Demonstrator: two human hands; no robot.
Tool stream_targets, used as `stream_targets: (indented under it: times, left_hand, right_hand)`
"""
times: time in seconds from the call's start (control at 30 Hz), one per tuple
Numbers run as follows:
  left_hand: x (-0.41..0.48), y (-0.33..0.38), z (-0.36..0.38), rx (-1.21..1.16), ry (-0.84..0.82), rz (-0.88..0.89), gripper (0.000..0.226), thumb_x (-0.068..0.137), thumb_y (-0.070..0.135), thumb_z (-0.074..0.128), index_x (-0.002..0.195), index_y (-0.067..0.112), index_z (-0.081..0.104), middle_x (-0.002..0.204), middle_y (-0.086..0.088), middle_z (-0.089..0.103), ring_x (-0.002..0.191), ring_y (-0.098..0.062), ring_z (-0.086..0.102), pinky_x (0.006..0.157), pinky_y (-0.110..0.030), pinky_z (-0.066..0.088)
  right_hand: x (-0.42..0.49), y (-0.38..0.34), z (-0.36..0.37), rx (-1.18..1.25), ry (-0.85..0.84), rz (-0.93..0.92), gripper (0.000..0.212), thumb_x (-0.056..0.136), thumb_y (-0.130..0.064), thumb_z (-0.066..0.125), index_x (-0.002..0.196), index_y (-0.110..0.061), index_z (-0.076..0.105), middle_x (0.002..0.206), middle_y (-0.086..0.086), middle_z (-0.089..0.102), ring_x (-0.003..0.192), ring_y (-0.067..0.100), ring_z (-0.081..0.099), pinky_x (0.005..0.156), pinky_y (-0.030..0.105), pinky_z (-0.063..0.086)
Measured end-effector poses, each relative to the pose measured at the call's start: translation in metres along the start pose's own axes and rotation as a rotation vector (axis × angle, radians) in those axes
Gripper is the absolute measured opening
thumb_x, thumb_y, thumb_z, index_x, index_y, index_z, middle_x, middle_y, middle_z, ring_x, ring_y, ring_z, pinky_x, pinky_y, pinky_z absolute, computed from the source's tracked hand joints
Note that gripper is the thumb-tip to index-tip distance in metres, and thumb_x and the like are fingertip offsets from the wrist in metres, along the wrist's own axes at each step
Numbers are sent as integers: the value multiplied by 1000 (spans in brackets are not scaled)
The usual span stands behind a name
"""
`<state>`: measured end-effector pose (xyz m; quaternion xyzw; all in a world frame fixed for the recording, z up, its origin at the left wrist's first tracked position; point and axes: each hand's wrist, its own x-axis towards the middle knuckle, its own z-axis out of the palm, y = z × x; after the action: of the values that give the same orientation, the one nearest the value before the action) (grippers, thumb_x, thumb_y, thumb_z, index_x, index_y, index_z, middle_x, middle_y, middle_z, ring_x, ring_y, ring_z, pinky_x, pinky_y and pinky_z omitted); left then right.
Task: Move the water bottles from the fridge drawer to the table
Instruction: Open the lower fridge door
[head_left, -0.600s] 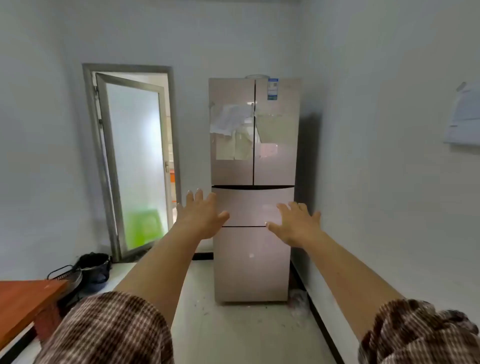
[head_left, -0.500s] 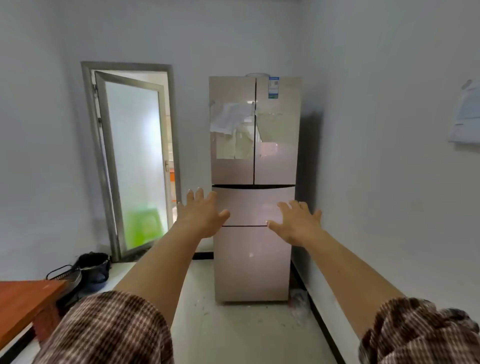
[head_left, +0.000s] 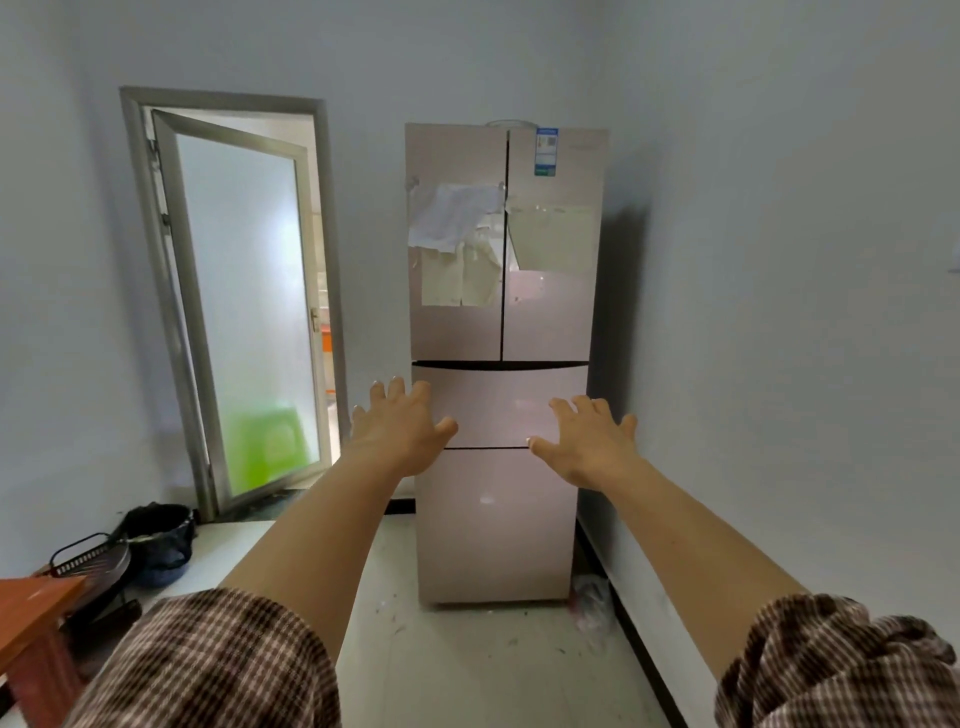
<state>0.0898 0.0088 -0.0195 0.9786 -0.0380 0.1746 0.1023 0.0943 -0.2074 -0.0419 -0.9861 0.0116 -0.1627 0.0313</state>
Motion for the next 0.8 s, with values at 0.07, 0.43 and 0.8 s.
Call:
stream_targets:
  times: [0.07, 0.43, 0.8]
  left_hand:
    - [20, -1, 11, -8, -3, 5, 65, 93, 50, 42, 147, 18, 26, 157, -12, 19, 145, -33, 11, 113, -55, 23]
    - [202, -21, 86, -18, 20, -17, 63, 92, 49, 43, 145, 19, 28, 152, -11, 28, 142, -33, 19, 109, -54, 27]
    - [397, -68, 167, -117, 42, -43, 57, 92, 47, 42, 140, 19, 33, 146, -11, 36, 134, -32, 31, 102, -49, 37]
  right_hand:
    - [21, 1, 7, 0, -8, 1, 71, 91, -62, 40, 148, -24, 23, 153, 7, 27, 141, 30, 22, 110, 60, 18]
    - [207, 0, 67, 63, 15, -24, 68, 90, -58, 44, 145, -21, 30, 150, 8, 32, 139, 29, 26, 110, 60, 18]
    - [399, -25, 139, 49, -3, -51, 66, 92, -55, 44, 146, -22, 27, 148, 7, 34, 138, 28, 26, 108, 56, 22]
